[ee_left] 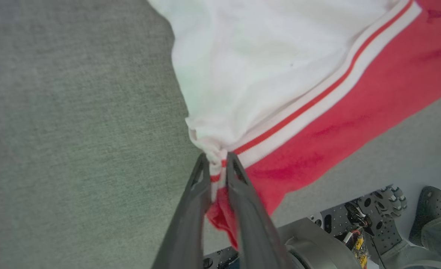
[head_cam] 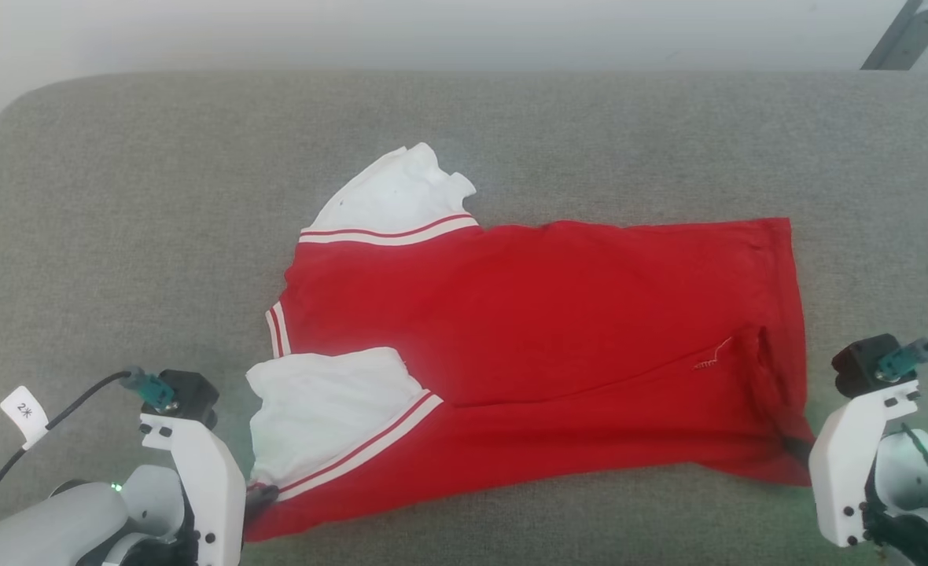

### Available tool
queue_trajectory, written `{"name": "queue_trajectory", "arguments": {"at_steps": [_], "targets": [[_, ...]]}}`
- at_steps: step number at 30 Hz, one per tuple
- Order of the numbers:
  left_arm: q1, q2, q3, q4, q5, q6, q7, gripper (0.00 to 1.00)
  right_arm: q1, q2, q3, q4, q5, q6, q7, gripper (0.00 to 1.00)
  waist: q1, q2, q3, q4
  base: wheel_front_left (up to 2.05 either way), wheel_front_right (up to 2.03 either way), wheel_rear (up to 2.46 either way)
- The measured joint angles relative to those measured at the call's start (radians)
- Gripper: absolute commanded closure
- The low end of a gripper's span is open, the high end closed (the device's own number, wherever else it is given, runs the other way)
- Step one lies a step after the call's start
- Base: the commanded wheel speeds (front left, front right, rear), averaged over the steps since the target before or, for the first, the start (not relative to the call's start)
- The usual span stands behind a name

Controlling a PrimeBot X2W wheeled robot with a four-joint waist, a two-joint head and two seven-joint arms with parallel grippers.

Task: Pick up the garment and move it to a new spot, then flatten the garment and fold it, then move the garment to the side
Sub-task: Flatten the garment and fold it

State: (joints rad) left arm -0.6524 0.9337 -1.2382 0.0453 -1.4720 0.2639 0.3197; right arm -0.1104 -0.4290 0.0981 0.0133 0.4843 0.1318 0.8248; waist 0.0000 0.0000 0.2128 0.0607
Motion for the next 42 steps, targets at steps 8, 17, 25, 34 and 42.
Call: {"name": "queue_trajectory", "arguments": {"at_steps": [8, 17, 25, 34, 42], "targets": [[-0.013, 0.030, 0.003, 0.004, 0.023, -0.004, 0.006, 0.00, -0.008, 0.026, -0.002, 0.025, -0.002, 0.000, -0.048, 0.00, -0.0001, 0.0000, -0.029, -0.017, 0.00, 0.00, 0.00], [-0.114, 0.107, 0.053, -0.054, 0.066, 0.004, 0.021, 0.00, -0.018, 0.058, -0.033, -0.034, -0.041, -0.001, -0.149, 0.00, 0.0000, 0.0000, -0.046, -0.051, 0.00, 0.00, 0.00], [-0.241, 0.081, 0.095, 0.023, 0.126, -0.065, 0.019, 0.00, -0.071, 0.138, -0.056, -0.101, -0.134, -0.001, -0.399, 0.00, -0.0001, 0.0000, -0.024, -0.112, 0.00, 0.00, 0.00], [-0.391, 0.044, 0.143, 0.207, 0.170, -0.158, 0.028, 0.00, -0.148, 0.263, -0.041, -0.119, -0.276, -0.001, -0.731, 0.00, 0.0000, 0.0000, 0.043, -0.213, 0.00, 0.00, 0.00], [-0.502, 0.019, 0.158, 0.386, 0.180, -0.235, 0.090, 0.00, -0.162, 0.334, -0.021, -0.082, -0.309, -0.001, -0.868, 0.00, 0.0000, 0.0000, 0.138, -0.303, 0.00, 0.00, 0.00]]}}
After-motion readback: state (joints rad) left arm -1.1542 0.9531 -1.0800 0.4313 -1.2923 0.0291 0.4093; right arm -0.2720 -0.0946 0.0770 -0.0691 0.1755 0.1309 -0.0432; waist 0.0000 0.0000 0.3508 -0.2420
